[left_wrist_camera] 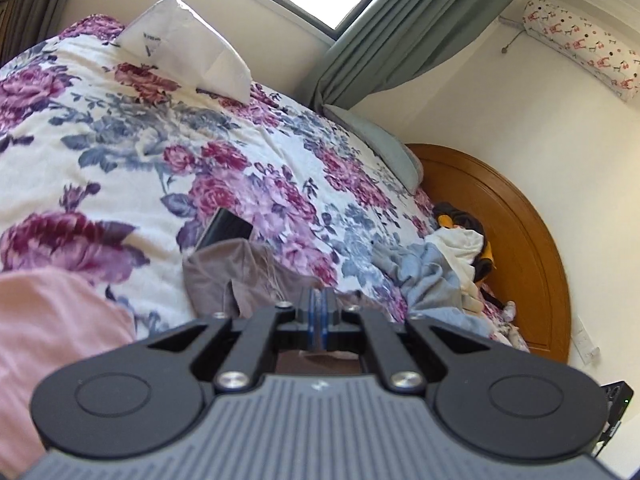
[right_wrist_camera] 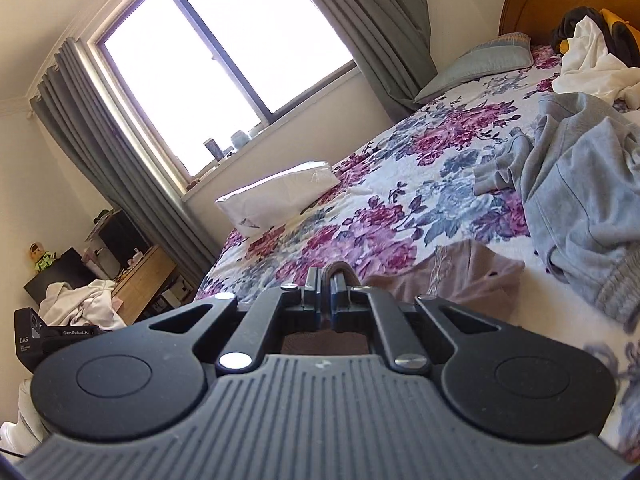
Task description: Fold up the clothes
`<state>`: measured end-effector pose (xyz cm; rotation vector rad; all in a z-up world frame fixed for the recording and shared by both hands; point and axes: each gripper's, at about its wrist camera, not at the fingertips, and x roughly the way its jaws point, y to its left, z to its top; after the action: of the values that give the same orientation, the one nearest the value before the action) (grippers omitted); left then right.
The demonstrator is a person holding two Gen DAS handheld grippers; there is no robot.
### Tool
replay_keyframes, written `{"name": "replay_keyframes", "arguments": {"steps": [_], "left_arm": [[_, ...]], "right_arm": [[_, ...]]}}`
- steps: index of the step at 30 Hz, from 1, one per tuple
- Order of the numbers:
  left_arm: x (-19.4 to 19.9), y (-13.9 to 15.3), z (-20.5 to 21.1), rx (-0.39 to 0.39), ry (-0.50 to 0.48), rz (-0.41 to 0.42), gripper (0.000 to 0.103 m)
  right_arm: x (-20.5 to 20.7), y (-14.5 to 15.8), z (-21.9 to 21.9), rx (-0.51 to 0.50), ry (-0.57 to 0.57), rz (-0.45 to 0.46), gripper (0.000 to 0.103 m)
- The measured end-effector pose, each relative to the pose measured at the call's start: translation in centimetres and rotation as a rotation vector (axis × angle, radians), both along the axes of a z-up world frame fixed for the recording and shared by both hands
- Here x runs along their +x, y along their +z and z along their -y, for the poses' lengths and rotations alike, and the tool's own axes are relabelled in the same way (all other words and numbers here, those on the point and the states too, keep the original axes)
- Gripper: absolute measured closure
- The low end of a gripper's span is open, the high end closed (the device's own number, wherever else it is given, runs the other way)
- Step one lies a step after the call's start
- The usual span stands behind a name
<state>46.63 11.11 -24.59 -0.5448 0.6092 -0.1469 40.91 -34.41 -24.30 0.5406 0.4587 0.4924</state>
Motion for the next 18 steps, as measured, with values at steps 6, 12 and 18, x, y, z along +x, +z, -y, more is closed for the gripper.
{"name": "replay_keyframes", "arguments": {"steps": [6,12,18], "left_arm": [[9.7,-3.4,-0.1,-0.006,0.057,-0.029,0.100],[14.1,-5.4,-1.7,0.117,0.139,-0.103,0.067],[4.9,-5.0,3.0,0.710,-0.196,0.056,0.054]], "right_arm": [[10.7,-3.2,-2.8,-0.040,-0.087,-0.068,0.099],[16.9,-7.4,-3.2,-0.080,-0.163,-0.145,0.063],[10.5,-8.4,-1.6,-0.342,-0.071,0.096,0.047]]}}
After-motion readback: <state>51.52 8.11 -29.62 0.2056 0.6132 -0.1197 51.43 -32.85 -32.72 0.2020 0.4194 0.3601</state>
